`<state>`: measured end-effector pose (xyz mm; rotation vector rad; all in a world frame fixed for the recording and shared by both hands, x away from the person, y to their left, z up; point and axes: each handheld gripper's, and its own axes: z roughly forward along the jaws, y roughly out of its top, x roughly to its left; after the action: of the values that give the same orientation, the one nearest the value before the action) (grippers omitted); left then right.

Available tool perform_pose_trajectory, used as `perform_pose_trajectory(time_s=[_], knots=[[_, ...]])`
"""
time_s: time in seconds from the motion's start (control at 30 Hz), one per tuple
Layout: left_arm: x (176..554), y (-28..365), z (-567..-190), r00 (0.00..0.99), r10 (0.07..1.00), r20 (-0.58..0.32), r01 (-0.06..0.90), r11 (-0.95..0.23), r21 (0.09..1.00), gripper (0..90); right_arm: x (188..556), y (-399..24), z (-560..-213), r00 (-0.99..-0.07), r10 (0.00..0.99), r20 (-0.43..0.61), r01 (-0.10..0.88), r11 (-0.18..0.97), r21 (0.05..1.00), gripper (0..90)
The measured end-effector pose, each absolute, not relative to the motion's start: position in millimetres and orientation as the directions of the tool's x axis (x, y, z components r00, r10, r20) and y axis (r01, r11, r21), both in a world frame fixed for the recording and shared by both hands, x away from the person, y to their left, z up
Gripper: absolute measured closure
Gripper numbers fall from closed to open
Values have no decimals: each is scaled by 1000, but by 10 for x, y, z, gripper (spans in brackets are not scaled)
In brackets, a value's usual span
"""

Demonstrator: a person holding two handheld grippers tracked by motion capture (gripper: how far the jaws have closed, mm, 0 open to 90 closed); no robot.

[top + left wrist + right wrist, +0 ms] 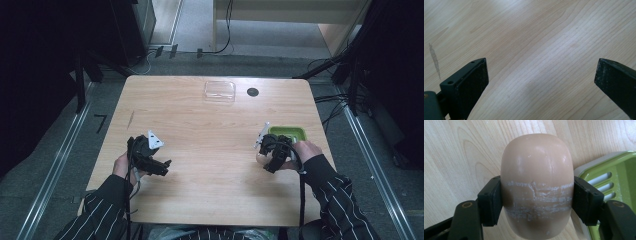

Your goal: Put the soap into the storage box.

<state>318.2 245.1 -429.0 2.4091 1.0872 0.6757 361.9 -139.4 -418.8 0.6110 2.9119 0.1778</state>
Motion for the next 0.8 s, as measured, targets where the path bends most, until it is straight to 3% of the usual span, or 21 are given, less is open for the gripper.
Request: perform_pose_trajectory(time_s=[0.8], knots=[[3184,2461,-4292,575,776,259,576,-609,546,0,3729,-1458,-4009,-894,412,-175,385,908,168,335]])
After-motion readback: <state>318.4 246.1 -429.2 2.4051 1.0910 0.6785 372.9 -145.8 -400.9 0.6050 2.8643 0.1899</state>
